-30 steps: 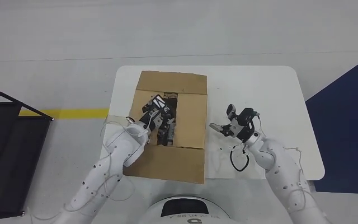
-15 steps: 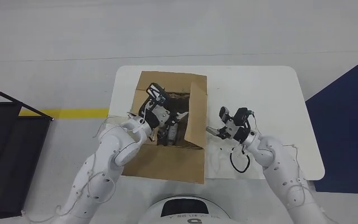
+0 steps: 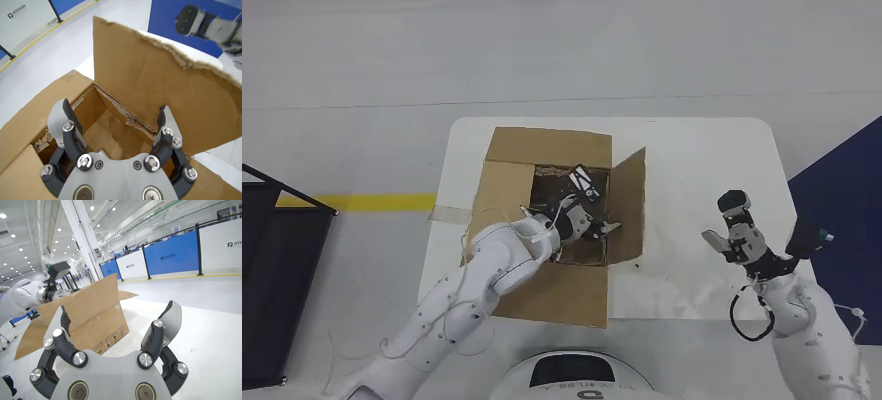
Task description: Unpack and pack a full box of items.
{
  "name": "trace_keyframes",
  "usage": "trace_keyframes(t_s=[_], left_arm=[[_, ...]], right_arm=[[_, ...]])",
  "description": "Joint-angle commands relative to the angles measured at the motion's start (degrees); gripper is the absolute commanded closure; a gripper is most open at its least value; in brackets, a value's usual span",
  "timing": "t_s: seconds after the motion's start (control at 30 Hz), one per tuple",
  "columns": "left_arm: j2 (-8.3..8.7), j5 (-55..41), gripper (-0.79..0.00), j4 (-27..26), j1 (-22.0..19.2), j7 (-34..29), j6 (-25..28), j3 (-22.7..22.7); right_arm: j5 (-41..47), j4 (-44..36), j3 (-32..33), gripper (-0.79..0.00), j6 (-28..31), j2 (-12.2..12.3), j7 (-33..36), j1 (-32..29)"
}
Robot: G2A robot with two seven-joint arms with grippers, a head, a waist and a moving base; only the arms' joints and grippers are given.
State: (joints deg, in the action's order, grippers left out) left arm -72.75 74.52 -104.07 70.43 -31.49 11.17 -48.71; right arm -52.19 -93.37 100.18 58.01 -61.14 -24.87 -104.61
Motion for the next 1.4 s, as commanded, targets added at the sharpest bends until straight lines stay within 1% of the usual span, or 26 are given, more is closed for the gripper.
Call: trace_keyframes(t_s=[0.0,0.07,0.13,0.2,0.23,0.3,0.37,0.5,0.53,0.6,0.7,0.77,0.83,0.9,0.97,1.07,1.13,1.23,1.37], left_arm=[[-0.63,-0.08,-0.785,2.17,-0.9,0.61,-2.02,1.68],[-1.0,-0.06,-0.785,3.41,-1.71,1.17,-2.85,2.2],[-1.1,0.45,-0.785,3.73,-1.94,2.25,-3.7,1.79],[-0.86,-0.31,-0.785,2.67,-1.14,3.73,-4.96,-0.47],[-0.59,-1.07,-0.785,1.54,-0.47,4.4,-5.38,-2.47],[0.21,-2.1,-0.785,-1.31,1.88,5.4,-5.31,-6.9],[1.18,-3.38,-0.785,-4.98,5.21,6.21,-4.37,-12.31],[3.06,-4.88,-0.785,-11.95,13.51,8.47,-1.93,-24.67],[3.43,-5.46,-0.785,-13.1,15.65,9.09,-1.12,-27.69],[4.03,-6.8,-0.785,-14.38,19.53,10.85,-0.23,-33.79],[4.6,-10.22,-0.785,-13.45,24.04,12.71,1.4,-41.54],[4.85,-13.17,-0.785,-10.71,25.74,13.44,2.68,-45.61],[5.01,-16.89,-0.785,-6.76,26.35,13.32,3.97,-48.35],[5.15,-19.19,-0.785,-2.98,26.43,13.19,5.23,-50.08],[5.23,-19.95,-0.785,0.34,26.38,13.77,6.04,-50.76],[5.27,-21.48,-0.785,5.59,25.94,14.15,7.29,-50.63],[5.29,-21.68,-0.785,8.21,25.26,14.11,8.13,-50.01],[5.29,-20.9,-0.785,10.44,24.42,13.86,9.44,-48.26],[5.23,-19.24,-0.785,10.56,24.45,14.72,10.8,-45.99]], right_arm=[[-0.52,-1.9,-0.27,-0.785,-0.01,0.04,-0.62,-1.74],[-1.97,-2.67,-1.41,-0.785,-0.01,0.14,1.58,-1.48],[-2.32,-2.91,-3.29,-0.785,-0.01,0.19,4.41,0.11],[-2.44,-3.19,-5.35,-0.785,-0.21,0.17,7.56,2.36],[-2.39,-3.55,-6.52,-0.785,-0.27,0.14,9.09,3.42],[-2.13,-3.59,-8.22,-0.785,-1.56,0.09,12.14,5.53],[-2.14,-2.74,-10.03,-0.785,-3.38,0.11,17.12,7.5],[-0.51,0.16,-14.11,-0.785,-7.67,0.11,29.04,11.09],[0.16,0.58,-14.75,-0.785,-8.83,0.09,31.13,11.9],[1.55,0.83,-15.54,-0.785,-10.13,0.04,33.14,12.84],[2.48,0.26,-15.6,-0.785,-11.25,0.05,33.4,12.96],[2.21,-1.37,-15.56,-0.785,-11.63,0.03,32.34,12.61],[1.81,-3.25,-15.98,-0.785,-11.75,-0.03,31.35,12.32],[1.2,-4.93,-16.9,-0.785,-12.07,-0.14,30.72,12.42],[0.31,-6.2,-18.07,-0.785,-12.71,-0.28,30.51,12.91],[-0.76,-7.99,-20.03,-0.785,-13.81,-0.55,30.06,14.22],[-2.65,-9.45,-21.23,-0.785,-15.51,-0.77,28.97,14.62],[-2.65,-9.45,-21.23,-0.785,-15.51,-0.77,28.97,14.62],[-2.65,-9.45,-21.23,-0.785,-15.51,-0.77,28.97,14.62]])
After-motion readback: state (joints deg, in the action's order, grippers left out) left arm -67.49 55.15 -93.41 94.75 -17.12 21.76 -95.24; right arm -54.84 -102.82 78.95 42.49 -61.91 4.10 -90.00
